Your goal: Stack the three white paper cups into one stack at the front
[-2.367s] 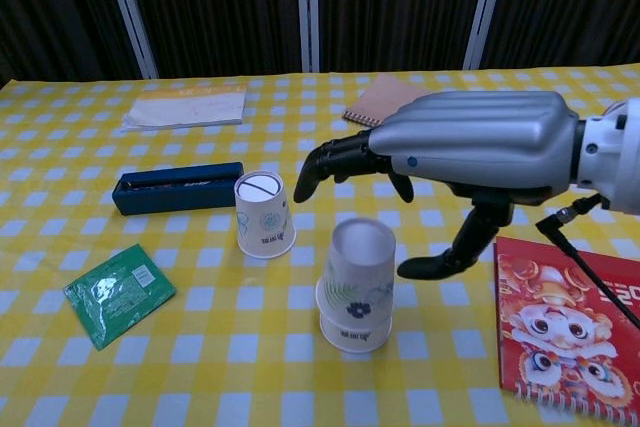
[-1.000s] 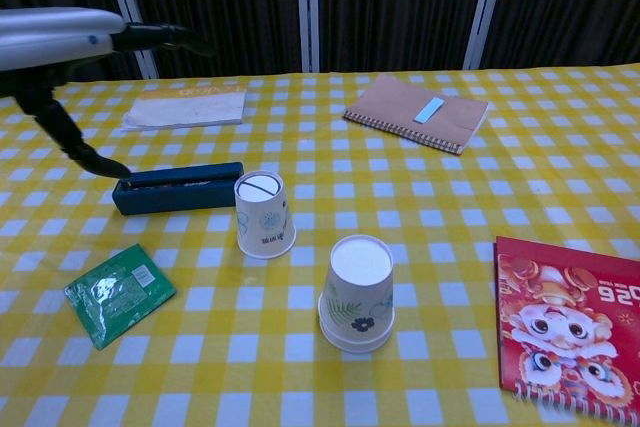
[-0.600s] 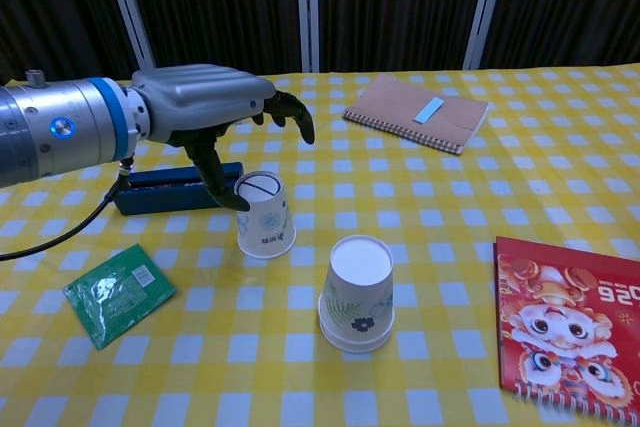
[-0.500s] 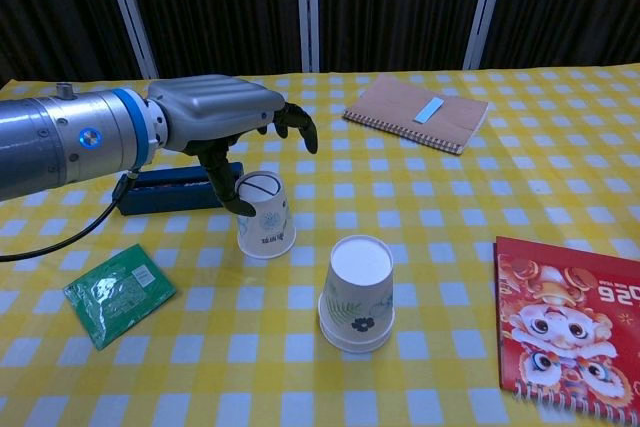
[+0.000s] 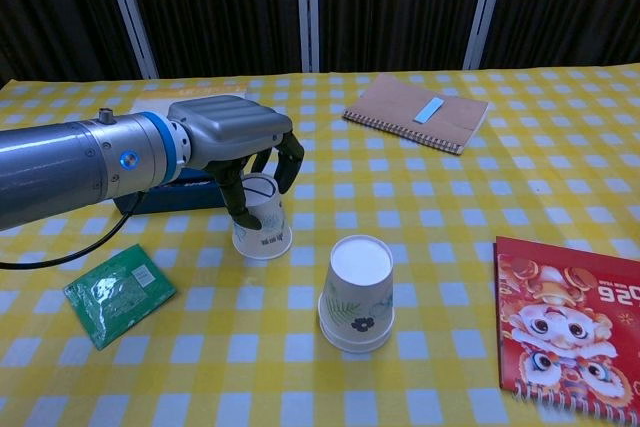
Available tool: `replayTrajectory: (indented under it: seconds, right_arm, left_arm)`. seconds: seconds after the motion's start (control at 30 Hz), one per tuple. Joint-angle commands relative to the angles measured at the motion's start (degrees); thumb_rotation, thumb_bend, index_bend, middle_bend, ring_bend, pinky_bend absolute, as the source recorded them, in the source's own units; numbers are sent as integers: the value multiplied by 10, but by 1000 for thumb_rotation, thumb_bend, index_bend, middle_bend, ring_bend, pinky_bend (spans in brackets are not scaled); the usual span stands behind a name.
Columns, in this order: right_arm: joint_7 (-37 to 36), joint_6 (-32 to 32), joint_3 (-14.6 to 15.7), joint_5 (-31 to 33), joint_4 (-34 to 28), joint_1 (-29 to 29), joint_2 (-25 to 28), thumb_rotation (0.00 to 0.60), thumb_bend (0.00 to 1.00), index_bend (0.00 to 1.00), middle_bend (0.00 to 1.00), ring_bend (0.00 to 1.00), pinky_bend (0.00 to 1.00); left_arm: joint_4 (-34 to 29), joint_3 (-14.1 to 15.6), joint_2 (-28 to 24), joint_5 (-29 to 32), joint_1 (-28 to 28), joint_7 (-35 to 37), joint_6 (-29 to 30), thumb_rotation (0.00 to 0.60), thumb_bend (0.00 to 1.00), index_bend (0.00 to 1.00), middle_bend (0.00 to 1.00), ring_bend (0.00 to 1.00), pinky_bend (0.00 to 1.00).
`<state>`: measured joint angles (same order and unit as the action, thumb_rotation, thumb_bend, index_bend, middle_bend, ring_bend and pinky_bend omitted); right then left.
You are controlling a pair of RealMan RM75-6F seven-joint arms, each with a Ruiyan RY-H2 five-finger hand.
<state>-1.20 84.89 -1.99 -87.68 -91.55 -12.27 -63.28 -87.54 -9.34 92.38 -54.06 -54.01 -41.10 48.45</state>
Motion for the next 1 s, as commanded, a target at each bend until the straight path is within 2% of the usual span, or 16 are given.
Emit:
replayTrajectory:
  seconds: [0.03, 0.2, 0.33, 0.5, 0.57, 0.73, 1.0]
  right_arm:
    - [0, 2, -2, -1, -1, 1, 0, 600, 0, 0, 0, 0, 0]
    - [-1, 5, -6, -3, -4, 5, 3, 600, 0, 0, 0, 0, 0]
    - [0, 9, -8, -9, -6, 8, 4, 600, 0, 0, 0, 0, 0]
    - [-1, 11, -10, -13, -8, 11, 5, 600, 0, 0, 0, 0, 0]
    - [0, 13, -11, -14, -9, 13, 6, 600, 0, 0, 0, 0, 0]
    - [9, 14, -13, -17, -10, 15, 5, 600, 0, 0, 0, 0, 0]
    - [16, 16, -15, -23, -16, 19, 6, 600, 0, 0, 0, 0, 0]
  left_arm:
    - [2, 3, 1, 1, -1, 4, 3, 600, 190, 555, 456, 489, 473]
    - [-5, 3, -7, -11, -1, 15, 19, 600, 210, 573, 470, 492, 474]
    - [-41, -4, -36, -34, -2, 21, 35, 600, 229, 587, 479, 497, 476]
    - [-121, -24, -91, -67, 1, 40, 62, 600, 230, 592, 481, 497, 476]
    - [-172, -31, -120, -97, 6, 51, 77, 600, 229, 592, 482, 497, 476]
    - [-255, -26, -168, -144, 12, 83, 72, 600, 229, 593, 482, 497, 476]
    - [-299, -6, -179, -160, -7, 79, 35, 600, 228, 593, 482, 497, 483]
